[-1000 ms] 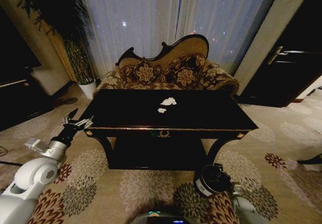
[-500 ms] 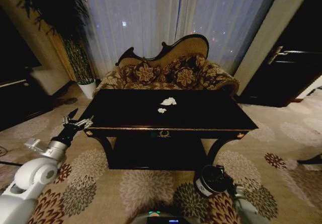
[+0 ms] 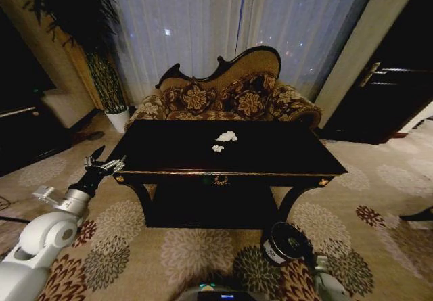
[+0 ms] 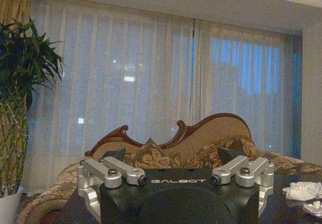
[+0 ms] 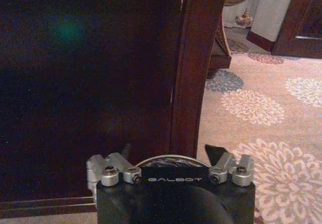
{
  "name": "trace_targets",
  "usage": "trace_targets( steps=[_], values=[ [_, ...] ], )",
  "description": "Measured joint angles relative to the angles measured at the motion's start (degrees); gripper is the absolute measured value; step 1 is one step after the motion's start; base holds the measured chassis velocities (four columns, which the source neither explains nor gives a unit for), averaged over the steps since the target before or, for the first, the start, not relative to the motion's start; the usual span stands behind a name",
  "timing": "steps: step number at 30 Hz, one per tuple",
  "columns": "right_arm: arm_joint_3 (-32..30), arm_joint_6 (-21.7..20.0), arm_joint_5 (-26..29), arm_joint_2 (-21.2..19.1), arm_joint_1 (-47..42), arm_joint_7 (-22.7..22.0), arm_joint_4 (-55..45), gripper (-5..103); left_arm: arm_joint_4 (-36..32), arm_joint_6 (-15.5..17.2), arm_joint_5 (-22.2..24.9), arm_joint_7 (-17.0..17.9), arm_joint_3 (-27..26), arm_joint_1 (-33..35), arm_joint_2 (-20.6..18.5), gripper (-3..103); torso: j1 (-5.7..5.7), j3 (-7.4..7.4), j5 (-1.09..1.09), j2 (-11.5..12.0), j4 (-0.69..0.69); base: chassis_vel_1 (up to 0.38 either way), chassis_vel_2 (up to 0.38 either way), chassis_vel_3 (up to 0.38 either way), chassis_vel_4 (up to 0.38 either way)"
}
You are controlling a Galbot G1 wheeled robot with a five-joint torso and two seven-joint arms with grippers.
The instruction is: Move to the front of the table and place the trash on the table into the trash bin.
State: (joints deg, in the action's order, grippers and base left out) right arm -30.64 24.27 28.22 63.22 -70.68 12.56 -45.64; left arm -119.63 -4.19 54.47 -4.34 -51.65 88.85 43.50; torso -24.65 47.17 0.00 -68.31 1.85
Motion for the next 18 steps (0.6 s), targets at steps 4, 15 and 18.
trace_targets(
  steps=[4,15,18],
  values=[
    [-2.2,-0.5,1.2,0.0,-3.7,-0.1,-4.9,97,0.0,0.0,0.0,0.0,0.0,0.0,0.0,100,0.00,0.00,0.01,0.0,0.01,0.000,0.000,0.000,0.000],
    [-13.8,-0.9,4.4,2.8,-16.2,-1.0,-19.8,100,0.0,0.0,0.0,0.0,0.0,0.0,0.0,100,0.01,0.00,0.01,0.0,0.00,0.000,0.000,0.000,0.000],
    [-16.9,-1.1,5.6,4.0,-19.8,-1.0,-24.8,100,0.0,0.0,0.0,0.0,0.0,0.0,0.0,100,0.01,0.00,0.02,0.0,0.00,0.000,0.000,0.000,0.000]
  ],
)
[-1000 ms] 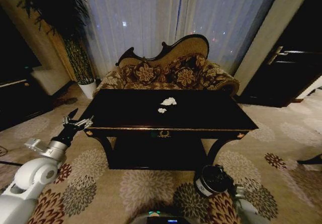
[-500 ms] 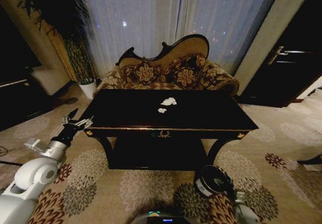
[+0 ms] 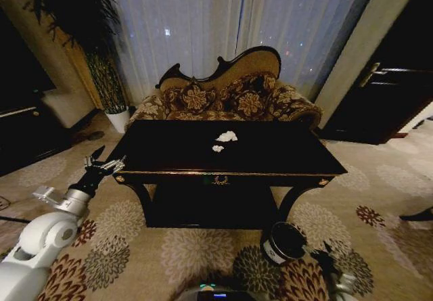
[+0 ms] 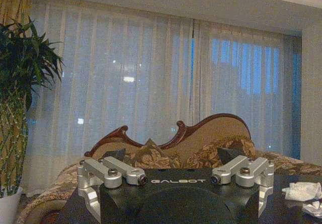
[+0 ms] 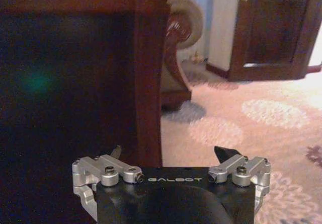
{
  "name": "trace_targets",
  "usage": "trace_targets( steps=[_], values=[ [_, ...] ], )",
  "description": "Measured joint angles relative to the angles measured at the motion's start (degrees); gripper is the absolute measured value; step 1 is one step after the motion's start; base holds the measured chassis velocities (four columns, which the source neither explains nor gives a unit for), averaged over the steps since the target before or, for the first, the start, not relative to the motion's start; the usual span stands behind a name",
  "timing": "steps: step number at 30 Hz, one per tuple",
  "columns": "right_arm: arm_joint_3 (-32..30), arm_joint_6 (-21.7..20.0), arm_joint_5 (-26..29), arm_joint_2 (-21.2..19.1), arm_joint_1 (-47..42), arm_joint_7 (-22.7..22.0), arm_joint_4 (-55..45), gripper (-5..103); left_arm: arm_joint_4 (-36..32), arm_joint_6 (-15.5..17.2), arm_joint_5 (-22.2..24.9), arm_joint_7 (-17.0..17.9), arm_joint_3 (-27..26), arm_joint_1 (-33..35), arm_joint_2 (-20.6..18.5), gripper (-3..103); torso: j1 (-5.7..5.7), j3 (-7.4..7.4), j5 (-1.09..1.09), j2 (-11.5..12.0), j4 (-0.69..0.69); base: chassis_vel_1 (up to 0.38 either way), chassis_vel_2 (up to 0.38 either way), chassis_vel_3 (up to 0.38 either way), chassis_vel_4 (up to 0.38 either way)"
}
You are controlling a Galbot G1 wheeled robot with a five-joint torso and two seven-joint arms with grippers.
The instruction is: Move to the front of the table and place the trash on the table into the trash bin.
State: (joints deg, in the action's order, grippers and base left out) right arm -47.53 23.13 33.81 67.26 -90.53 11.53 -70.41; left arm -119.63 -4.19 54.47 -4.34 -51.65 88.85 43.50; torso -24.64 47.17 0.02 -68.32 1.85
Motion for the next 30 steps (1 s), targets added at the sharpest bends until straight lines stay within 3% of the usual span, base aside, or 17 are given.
trace_targets(
  steps=[7,13,22,30],
  values=[
    [-6.0,-0.7,3.4,3.0,-9.0,0.1,-11.5,100,0.0,0.0,0.0,0.0,0.0,0.0,0.0,100,0.00,0.00,-0.01,0.0,0.02,0.000,0.000,0.000,0.000],
    [-9.6,-2.6,6.5,2.8,-13.8,0.0,-20.5,100,0.0,0.0,0.0,0.0,0.0,0.0,0.0,100,0.00,0.00,-0.03,0.0,0.01,0.000,0.000,0.000,0.000],
    [-16.2,-7.5,12.5,-4.7,-18.3,-0.9,-36.6,100,0.0,0.0,0.0,0.0,0.0,0.0,0.0,100,0.00,0.01,-0.02,0.0,-0.01,0.000,0.000,0.000,0.000],
    [-14.9,-9.9,12.3,-9.9,-19.3,-1.3,-42.6,100,0.0,0.0,0.0,0.0,0.0,0.0,0.0,100,-0.01,0.01,0.00,0.0,0.00,0.000,0.000,0.000,0.000]
  ],
)
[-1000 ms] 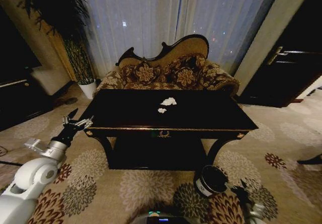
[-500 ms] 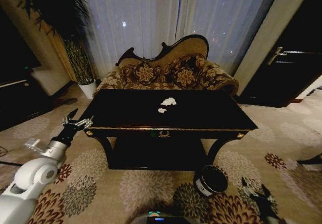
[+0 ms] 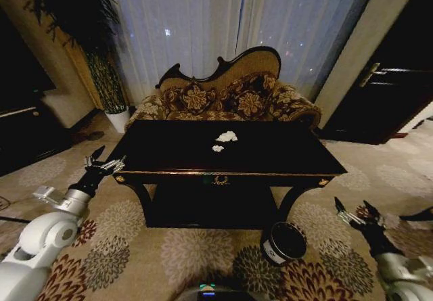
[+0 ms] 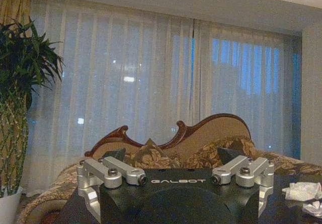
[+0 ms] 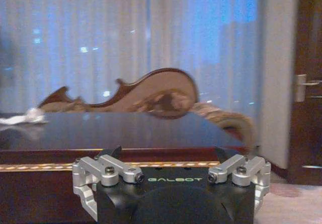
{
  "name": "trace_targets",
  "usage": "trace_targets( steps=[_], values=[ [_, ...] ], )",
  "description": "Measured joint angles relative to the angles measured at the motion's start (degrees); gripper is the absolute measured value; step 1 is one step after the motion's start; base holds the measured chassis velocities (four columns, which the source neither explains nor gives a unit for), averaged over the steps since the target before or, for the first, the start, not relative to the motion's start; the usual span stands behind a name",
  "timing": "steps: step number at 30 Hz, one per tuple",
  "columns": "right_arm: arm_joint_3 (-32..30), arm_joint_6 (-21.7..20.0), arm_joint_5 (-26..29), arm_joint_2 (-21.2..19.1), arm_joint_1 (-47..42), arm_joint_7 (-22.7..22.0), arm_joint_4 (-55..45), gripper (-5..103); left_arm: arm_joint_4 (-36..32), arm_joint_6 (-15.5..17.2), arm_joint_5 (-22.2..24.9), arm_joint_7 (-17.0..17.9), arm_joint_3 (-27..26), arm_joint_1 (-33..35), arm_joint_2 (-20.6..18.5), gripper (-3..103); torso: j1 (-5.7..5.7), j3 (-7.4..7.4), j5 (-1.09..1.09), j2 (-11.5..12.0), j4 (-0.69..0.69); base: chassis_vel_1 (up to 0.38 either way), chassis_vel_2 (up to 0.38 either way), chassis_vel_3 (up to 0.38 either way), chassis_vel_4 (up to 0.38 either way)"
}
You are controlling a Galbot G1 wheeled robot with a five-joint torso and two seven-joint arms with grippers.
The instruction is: Move to the front of the table and place the trash on the table into the trash bin.
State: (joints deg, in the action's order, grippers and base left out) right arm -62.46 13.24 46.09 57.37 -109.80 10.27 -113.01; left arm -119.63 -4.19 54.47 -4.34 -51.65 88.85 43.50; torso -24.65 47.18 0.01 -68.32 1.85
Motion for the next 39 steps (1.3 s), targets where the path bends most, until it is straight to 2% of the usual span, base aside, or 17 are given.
trace_targets(
  steps=[14,21,26,29,31,33,36,37,39],
  values=[
    [11.9,-4.4,-3.9,-9.9,8.8,-3.2,-0.5,100,0.0,0.0,0.0,0.0,0.0,0.0,0.0,100,0.00,0.00,-0.03,0.0,0.00,0.000,0.000,0.000,0.000],
    [16.0,-6.4,-0.7,-17.2,15.0,-4.9,0.2,100,0.0,0.0,0.0,0.0,0.0,0.0,0.0,100,0.00,0.00,0.00,0.0,0.00,0.000,0.000,0.000,0.000],
    [18.0,-7.0,0.1,-20.0,16.9,-5.2,0.2,100,0.0,0.0,0.0,0.0,0.0,0.0,0.0,100,0.00,0.01,-0.02,0.0,0.00,0.000,0.000,0.000,0.000],
    [20.4,-7.7,0.8,-23.1,18.2,-5.6,-0.5,100,0.0,0.0,0.0,0.0,0.0,0.0,0.0,100,0.00,0.00,-0.02,0.0,0.01,0.000,0.000,0.000,0.000],
    [20.6,-7.8,0.9,-23.6,18.3,-5.6,-0.5,100,0.0,0.0,0.0,0.0,0.0,0.0,0.0,100,0.00,0.00,-0.02,0.0,0.00,0.000,0.000,0.000,0.000],
    [22.0,-8.0,1.3,-27.0,18.8,-5.7,-0.6,100,0.0,0.0,0.0,0.0,0.0,0.0,0.0,100,0.00,0.00,0.00,0.0,0.00,0.000,0.000,0.000,0.000],
    [22.6,-8.1,1.9,-28.5,19.3,-5.7,-0.6,100,0.0,0.0,0.0,0.0,0.0,0.0,0.0,100,0.00,0.00,-0.01,0.0,0.01,0.000,0.000,0.000,0.000],
    [23.7,-8.5,3.1,-30.7,20.6,-5.9,-0.4,100,0.0,0.0,0.0,0.0,0.0,0.0,0.0,100,-0.01,0.00,-0.01,0.0,0.00,0.000,0.000,0.000,0.000],
    [24.6,-8.7,3.7,-31.9,21.6,-6.0,-0.1,100,0.0,0.0,0.0,0.0,0.0,0.0,0.0,100,-0.01,0.00,-0.02,0.0,0.00,0.000,0.000,0.000,0.000]
  ],
)
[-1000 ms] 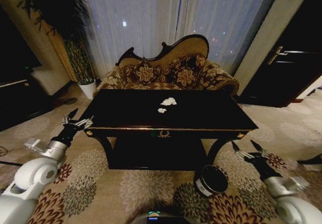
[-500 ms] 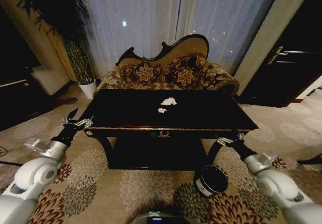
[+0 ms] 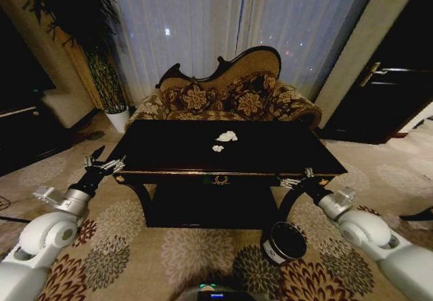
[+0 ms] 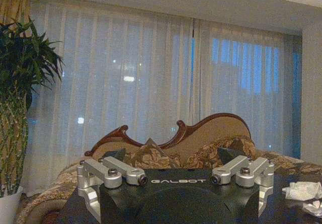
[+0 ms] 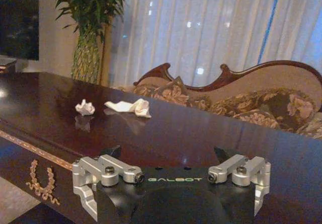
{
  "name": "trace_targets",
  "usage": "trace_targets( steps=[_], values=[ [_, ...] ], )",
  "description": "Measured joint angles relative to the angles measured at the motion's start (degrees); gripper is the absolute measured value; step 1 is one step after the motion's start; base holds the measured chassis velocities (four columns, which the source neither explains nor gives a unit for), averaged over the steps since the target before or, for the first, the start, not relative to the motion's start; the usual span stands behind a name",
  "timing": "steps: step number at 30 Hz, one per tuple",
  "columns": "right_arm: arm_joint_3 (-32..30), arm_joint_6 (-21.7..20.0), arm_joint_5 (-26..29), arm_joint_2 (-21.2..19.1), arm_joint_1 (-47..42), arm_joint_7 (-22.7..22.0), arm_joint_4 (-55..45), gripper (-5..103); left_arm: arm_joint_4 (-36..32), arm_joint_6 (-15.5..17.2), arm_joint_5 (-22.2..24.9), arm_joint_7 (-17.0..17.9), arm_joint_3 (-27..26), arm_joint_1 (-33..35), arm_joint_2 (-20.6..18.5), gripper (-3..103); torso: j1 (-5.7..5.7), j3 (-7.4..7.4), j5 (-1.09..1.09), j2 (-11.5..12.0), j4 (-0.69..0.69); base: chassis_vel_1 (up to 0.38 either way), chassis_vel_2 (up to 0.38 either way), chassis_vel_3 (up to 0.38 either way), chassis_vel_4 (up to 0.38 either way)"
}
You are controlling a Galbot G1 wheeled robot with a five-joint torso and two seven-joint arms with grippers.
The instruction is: Move to the front of the table and place the trash on the table into the trash bin.
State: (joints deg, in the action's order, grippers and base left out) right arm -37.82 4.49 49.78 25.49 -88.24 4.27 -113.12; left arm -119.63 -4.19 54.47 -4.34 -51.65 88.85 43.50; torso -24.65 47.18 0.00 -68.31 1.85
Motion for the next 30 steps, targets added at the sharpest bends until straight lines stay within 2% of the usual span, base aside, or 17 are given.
trace_targets(
  steps=[6,12,19,24,25,26,30],
  values=[
    [2.3,-0.7,1.3,-2.7,1.9,0.0,0.2,100,0.0,0.0,0.0,0.0,0.0,0.0,0.0,100,0.00,0.00,0.01,0.0,0.00,0.000,0.000,0.000,0.000],
    [5.0,-1.6,3.2,-7.0,4.9,0.8,1.6,100,0.0,0.0,0.0,0.0,0.0,0.0,0.0,100,0.00,0.00,0.01,0.0,0.00,0.000,0.000,0.000,0.000],
    [7.8,-2.0,4.5,-9.5,8.6,1.8,3.5,100,0.0,0.0,0.0,0.0,0.0,0.0,0.0,100,0.00,-0.01,0.02,0.0,0.00,0.000,0.000,0.000,0.000],
    [19.3,-2.4,5.0,-8.8,21.0,2.2,6.3,100,0.0,0.0,0.0,0.0,0.0,0.0,0.0,100,0.00,0.00,0.03,0.0,0.01,0.000,0.000,0.000,0.000],
    [19.3,-2.4,5.0,-8.8,21.0,2.2,6.3,100,0.0,0.0,0.0,0.0,0.0,0.0,0.0,100,0.00,0.00,0.03,0.0,0.01,0.000,0.000,0.000,0.000],
    [23.6,-2.7,5.1,-7.9,25.8,2.2,7.2,100,0.0,0.0,0.0,0.0,0.0,0.0,0.0,100,0.00,0.00,-0.02,0.0,0.00,0.000,0.000,0.000,0.000],
    [32.3,-3.3,5.1,-6.2,34.2,2.2,9.0,100,0.0,0.0,0.0,0.0,0.0,0.0,0.0,100,0.00,0.00,-0.01,0.0,-0.01,0.000,0.000,0.000,0.000]
  ],
)
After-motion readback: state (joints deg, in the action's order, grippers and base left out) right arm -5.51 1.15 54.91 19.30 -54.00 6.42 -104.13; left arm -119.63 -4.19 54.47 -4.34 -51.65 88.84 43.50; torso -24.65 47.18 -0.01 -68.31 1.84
